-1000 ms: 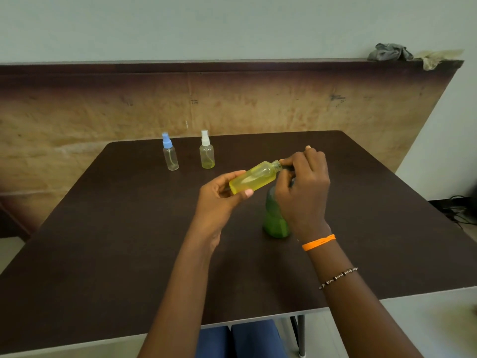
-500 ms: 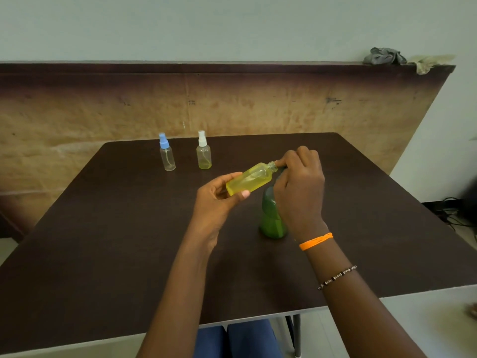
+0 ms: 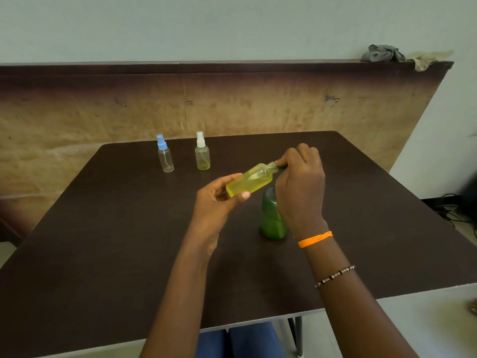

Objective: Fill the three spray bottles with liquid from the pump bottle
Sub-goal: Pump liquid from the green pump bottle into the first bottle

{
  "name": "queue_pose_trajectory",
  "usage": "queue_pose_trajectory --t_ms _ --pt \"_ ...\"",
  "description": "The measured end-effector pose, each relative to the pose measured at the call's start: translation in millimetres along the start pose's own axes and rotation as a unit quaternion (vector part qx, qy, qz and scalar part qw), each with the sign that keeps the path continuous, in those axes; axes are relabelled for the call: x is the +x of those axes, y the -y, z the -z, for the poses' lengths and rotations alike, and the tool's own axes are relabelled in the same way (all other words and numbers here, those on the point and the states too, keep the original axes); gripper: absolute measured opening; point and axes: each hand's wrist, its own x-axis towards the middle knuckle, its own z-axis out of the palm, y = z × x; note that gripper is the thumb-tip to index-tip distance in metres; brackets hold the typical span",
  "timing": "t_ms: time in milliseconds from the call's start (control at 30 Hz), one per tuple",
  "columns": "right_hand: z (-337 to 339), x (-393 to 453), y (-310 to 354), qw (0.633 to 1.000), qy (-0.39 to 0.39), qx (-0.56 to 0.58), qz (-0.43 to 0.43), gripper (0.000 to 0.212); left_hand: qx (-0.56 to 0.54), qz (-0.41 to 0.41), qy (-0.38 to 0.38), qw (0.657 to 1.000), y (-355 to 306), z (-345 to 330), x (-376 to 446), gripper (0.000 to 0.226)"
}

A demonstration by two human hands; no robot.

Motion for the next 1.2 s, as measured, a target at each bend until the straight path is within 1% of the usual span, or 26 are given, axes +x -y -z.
queue_pose_trajectory --t_ms 100,167,233,333,400,467,567,733,833,1000,1067,1200 --pt "0.1 1.0 2.7 1.000 0.002 -0.003 -0.002 0.026 -0.003 -0.003 0.001 1.000 -0.6 0.8 0.6 0.036" --pt "-4.9 -6.1 -0.8 1.000 -0.014 -0.013 -0.006 0.025 -0.002 -0.001 0.000 1.000 1.2 0.8 0.7 0.036" --pt "-9.2 -12.9 -7.1 0.999 -0.040 -0.022 0.009 0.025 0.004 0.002 -0.004 1.000 4.0 0.6 0.5 0.036" --pt "-11.3 -15.2 -12.2 0.998 -0.051 -0.025 0.029 0.024 0.005 0.005 -0.009 1.000 6.8 -0.3 0.0 0.035" --pt "-9.9 -12.7 -10.2 0.998 -0.040 -0.033 0.031 0.022 -0.003 0.006 -0.011 1.000 7.1 -0.7 -0.2 0.035" --pt "-4.6 -7.1 -7.8 0.999 -0.013 -0.032 0.032 0.021 -0.010 0.008 -0.009 1.000 5.4 -1.5 -0.9 0.034" --pt "1.8 1.4 -3.6 0.999 0.011 -0.014 0.029 0.025 -0.010 0.006 -0.004 1.000 3.5 -1.2 -0.6 0.033" --pt "-5.0 -9.9 -7.2 0.999 -0.030 -0.016 0.017 0.023 0.001 0.005 -0.006 1.000 5.5 -2.1 -1.6 0.034" --pt "-8.6 -16.2 -11.3 0.999 -0.037 -0.021 0.016 0.024 -0.003 0.012 -0.006 1.000 6.5 -2.9 -1.8 0.034" --pt "-1.3 -6.8 -5.2 1.000 -0.012 -0.008 0.022 0.021 -0.021 0.010 0.000 1.000 3.8 -3.9 -3.3 0.033" --pt "2.1 1.6 -2.3 1.000 -0.004 0.010 0.022 0.023 -0.022 0.006 0.001 1.000 2.5 -4.5 -3.3 0.033" --pt "-3.1 -2.4 -4.1 1.000 -0.021 0.010 0.010 0.023 -0.018 0.003 -0.002 1.000 3.2 -4.9 -3.4 0.033"
